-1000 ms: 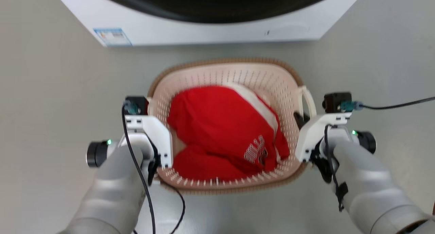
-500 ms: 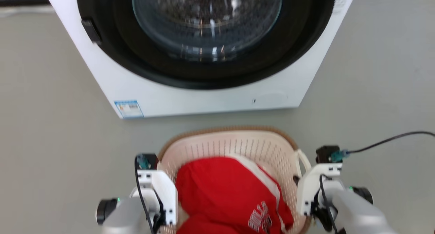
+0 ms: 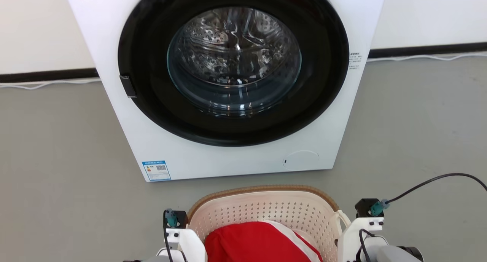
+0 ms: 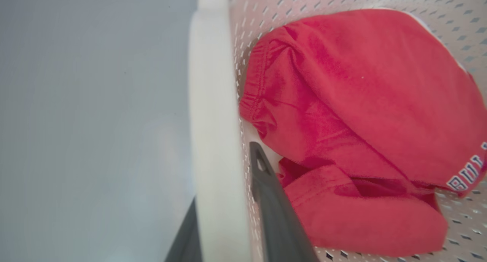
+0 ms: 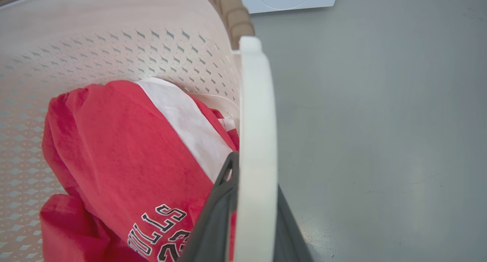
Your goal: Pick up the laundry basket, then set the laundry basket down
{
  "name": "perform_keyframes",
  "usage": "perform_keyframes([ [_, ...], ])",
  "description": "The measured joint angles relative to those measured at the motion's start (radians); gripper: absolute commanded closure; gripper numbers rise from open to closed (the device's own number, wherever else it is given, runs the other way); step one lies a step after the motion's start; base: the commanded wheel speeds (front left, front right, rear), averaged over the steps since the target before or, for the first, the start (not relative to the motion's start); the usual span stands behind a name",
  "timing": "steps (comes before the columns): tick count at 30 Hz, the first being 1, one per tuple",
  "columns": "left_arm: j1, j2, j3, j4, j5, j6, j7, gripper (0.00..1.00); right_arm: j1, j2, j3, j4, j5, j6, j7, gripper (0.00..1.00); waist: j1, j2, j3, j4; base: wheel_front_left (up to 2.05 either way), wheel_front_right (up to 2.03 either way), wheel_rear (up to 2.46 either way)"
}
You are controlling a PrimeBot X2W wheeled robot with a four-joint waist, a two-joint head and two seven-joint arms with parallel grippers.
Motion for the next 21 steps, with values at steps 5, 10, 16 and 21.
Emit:
perform_keyframes([
  [5,0.003,0.001,-0.041,-0.006,-0.026,0.003,0.017,1.0,0.016,0.0,-0.03,0.001,-0.025,0.0,0.013,1.0,0.0,0.0,-0.021,0.006,0.0,0.0,0.0],
  [10,0.01,0.004,-0.078,-0.016,-0.061,0.011,0.022,1.0,0.021,-0.001,-0.047,0.002,-0.043,0.0,0.027,1.0,0.0,0.0,-0.028,0.006,0.0,0.0,0.0],
  [16,0.011,0.005,-0.118,-0.016,-0.105,0.02,0.02,1.0,0.021,-0.002,-0.054,0.003,-0.059,0.0,0.027,1.0,0.0,0.0,-0.027,0.003,0.0,0.0,0.0],
  [21,0.011,0.005,-0.148,-0.013,-0.136,0.02,0.019,1.0,0.032,-0.002,-0.075,0.003,-0.072,0.0,0.029,1.0,0.0,0.0,-0.022,0.005,0.0,0.0,0.0],
])
